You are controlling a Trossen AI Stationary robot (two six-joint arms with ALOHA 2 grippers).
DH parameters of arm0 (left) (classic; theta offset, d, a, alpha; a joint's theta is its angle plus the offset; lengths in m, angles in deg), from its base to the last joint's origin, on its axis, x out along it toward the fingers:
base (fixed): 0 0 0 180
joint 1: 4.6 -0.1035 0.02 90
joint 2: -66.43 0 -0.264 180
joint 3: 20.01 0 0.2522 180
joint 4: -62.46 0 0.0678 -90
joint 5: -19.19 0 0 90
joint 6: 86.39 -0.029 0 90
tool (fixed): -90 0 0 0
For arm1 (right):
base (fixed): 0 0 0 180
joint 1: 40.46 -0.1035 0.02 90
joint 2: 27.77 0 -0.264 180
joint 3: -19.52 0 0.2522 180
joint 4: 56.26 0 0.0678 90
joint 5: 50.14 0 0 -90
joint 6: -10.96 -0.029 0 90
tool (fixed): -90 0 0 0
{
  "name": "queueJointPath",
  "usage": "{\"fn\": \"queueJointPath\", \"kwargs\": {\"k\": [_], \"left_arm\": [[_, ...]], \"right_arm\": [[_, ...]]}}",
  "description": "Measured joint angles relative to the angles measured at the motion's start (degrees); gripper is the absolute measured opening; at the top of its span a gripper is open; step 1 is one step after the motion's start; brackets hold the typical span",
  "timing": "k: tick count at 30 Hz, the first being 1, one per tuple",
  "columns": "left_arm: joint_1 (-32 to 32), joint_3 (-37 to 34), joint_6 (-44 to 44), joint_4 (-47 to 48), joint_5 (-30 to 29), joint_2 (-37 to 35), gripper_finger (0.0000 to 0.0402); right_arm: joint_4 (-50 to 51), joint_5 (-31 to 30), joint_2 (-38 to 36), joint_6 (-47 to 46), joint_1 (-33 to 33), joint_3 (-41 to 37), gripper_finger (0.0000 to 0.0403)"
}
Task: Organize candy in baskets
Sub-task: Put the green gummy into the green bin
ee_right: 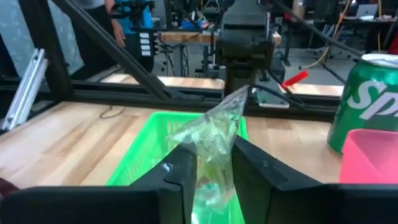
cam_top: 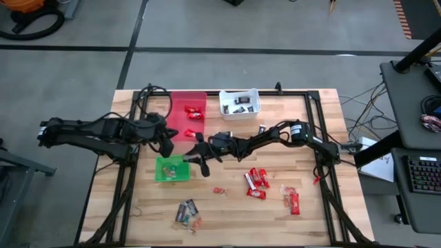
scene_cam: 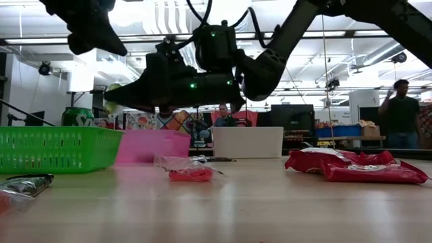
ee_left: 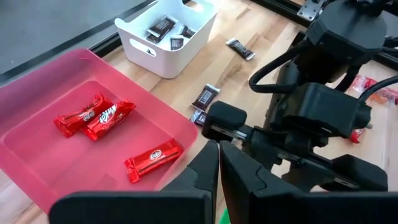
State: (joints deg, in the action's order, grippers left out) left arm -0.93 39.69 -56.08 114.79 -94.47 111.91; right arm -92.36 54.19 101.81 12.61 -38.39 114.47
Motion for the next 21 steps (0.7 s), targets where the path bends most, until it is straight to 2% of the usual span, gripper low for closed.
{"fn": "queueJointPath", "kwargs": {"k": [7, 21], "left_arm": [[0.00, 0.00, 0.00, -0.05, 0.00, 0.95, 0.0000], [0.00, 0.00, 0.25, -0.55, 0.00, 1.00, 0.0000]], "right_arm": [[4.73, -0.88, 0.00, 1.45, -0.09, 1.53, 0.0118], [7.62, -1.11, -0.02, -0.11, 0.24, 2.04, 0.0180]]}}
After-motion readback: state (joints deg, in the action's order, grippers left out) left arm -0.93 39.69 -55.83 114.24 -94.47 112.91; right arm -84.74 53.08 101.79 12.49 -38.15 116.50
